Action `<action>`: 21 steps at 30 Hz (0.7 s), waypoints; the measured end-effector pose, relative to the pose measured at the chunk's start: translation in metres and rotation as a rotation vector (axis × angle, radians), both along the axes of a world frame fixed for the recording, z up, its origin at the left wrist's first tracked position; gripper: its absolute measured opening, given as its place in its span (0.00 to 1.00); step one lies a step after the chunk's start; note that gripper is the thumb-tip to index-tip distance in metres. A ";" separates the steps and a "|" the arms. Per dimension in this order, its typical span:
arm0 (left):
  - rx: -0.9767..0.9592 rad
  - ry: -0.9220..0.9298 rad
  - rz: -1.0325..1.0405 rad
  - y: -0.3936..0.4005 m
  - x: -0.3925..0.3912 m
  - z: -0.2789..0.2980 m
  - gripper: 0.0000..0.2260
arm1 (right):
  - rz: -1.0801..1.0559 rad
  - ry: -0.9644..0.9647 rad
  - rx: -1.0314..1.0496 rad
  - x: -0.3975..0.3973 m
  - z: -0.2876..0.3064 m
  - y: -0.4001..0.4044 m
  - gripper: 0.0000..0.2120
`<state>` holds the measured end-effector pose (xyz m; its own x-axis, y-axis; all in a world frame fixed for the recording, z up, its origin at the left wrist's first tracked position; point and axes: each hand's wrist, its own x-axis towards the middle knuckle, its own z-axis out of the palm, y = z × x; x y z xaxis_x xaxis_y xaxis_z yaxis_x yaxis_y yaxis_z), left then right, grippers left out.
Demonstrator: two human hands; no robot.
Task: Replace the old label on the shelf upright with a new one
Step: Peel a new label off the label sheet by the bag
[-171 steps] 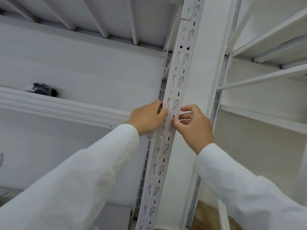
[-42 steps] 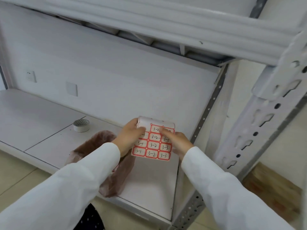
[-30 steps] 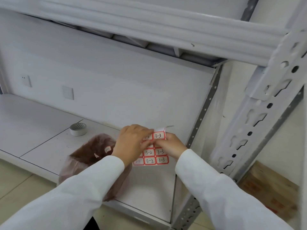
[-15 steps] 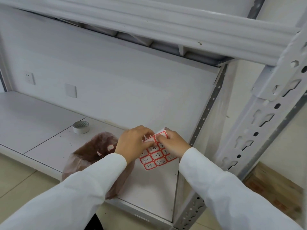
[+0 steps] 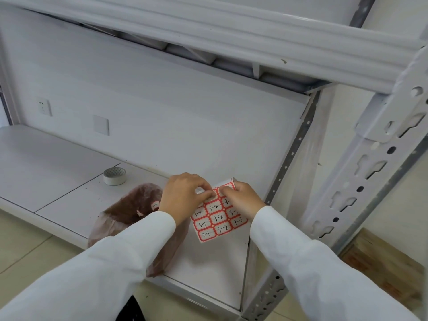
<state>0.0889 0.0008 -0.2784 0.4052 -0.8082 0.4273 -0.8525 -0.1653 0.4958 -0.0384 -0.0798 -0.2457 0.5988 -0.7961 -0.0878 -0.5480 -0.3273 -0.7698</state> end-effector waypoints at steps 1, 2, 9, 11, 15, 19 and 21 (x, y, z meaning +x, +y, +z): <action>0.013 -0.024 -0.002 0.000 0.001 -0.001 0.11 | 0.001 -0.009 0.009 0.000 0.000 0.000 0.11; 0.019 -0.038 -0.007 0.000 0.001 -0.001 0.11 | 0.002 -0.014 0.018 0.000 0.000 0.000 0.12; 0.033 0.001 -0.047 0.002 -0.001 0.003 0.12 | 0.003 -0.034 0.076 0.002 -0.001 0.001 0.10; 0.027 0.013 -0.043 0.003 -0.001 0.004 0.11 | -0.007 -0.049 0.096 0.003 -0.002 0.001 0.08; 0.006 0.003 -0.001 0.004 -0.003 0.004 0.11 | -0.054 -0.072 0.148 0.006 -0.004 0.002 0.08; 0.006 -0.084 0.028 0.003 -0.003 0.004 0.13 | -0.092 -0.091 0.192 0.009 -0.004 0.003 0.08; 0.005 -0.127 0.033 0.003 -0.003 0.005 0.14 | -0.106 -0.102 0.205 0.009 -0.005 0.002 0.08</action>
